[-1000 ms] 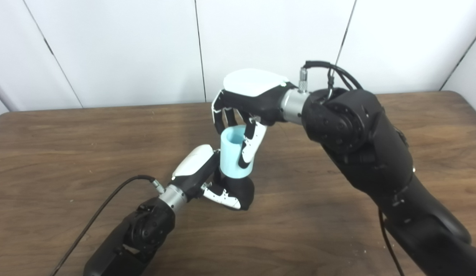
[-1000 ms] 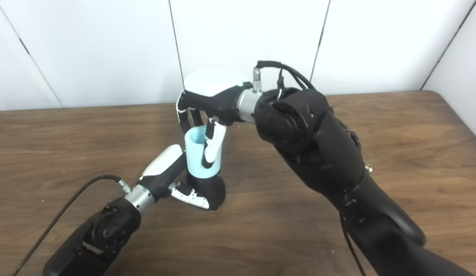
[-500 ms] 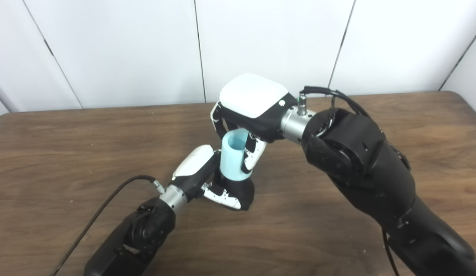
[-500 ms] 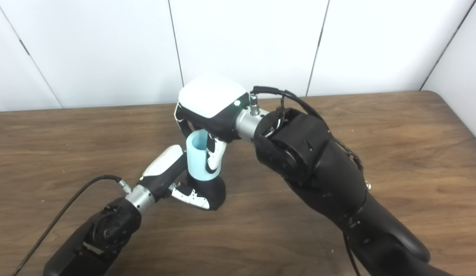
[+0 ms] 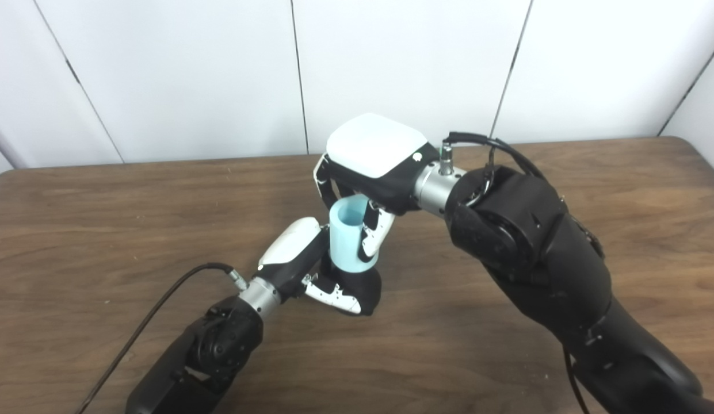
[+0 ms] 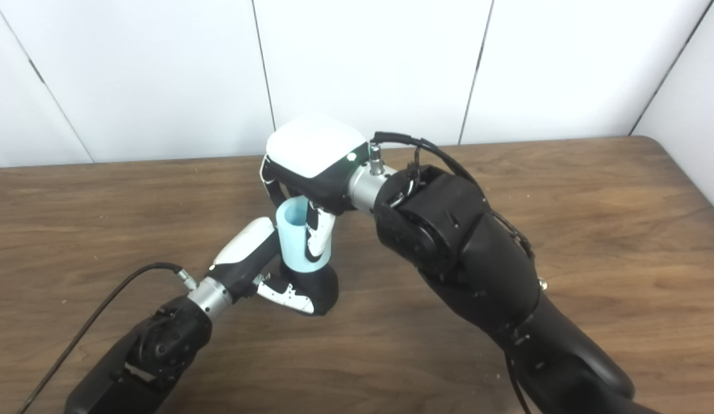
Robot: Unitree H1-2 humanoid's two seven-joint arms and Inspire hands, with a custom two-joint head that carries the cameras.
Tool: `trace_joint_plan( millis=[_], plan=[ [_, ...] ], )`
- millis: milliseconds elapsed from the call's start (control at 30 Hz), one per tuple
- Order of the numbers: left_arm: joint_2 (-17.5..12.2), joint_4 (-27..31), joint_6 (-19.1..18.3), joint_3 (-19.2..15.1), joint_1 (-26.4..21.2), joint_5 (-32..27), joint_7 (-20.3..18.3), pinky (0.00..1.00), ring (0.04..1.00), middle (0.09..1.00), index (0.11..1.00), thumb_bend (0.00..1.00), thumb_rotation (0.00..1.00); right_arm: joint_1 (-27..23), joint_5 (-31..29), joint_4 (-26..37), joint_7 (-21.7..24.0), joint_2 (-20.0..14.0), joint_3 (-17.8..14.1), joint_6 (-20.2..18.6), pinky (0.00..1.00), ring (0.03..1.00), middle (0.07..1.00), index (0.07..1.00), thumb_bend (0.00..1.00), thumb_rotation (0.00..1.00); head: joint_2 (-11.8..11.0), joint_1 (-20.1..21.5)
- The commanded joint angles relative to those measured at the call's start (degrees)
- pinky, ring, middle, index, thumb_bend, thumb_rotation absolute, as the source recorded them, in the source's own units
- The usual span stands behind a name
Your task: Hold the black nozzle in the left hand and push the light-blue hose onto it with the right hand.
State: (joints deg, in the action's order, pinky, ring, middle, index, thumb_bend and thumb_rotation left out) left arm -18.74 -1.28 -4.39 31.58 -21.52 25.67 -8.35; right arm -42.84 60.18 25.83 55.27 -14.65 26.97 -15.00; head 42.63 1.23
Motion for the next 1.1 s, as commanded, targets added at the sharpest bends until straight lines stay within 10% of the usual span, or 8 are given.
trace_joint_plan(
  millis=[0,1067],
  plan=[
    [-2.1,-4.0,-5.9,3.9,5.0,4.3,-7.9,0.27,0.32,0.374,0.474,0.51,0.09,0.8,0.6,-2.9,0.3,0.2,0.5,0.8,0.06,0.143,0.425,0.475,0.53,0.0,0.1,0.1],
    [-2.5,-3.7,-6.0,4.3,4.9,4.6,-8.2,0.27,0.32,0.374,0.475,0.51,0.09,5.2,2.8,-1.2,2.7,0.1,1.8,2.6,0.04,0.112,0.469,0.49,0.53,0.0,0.7,0.1]
  ],
)
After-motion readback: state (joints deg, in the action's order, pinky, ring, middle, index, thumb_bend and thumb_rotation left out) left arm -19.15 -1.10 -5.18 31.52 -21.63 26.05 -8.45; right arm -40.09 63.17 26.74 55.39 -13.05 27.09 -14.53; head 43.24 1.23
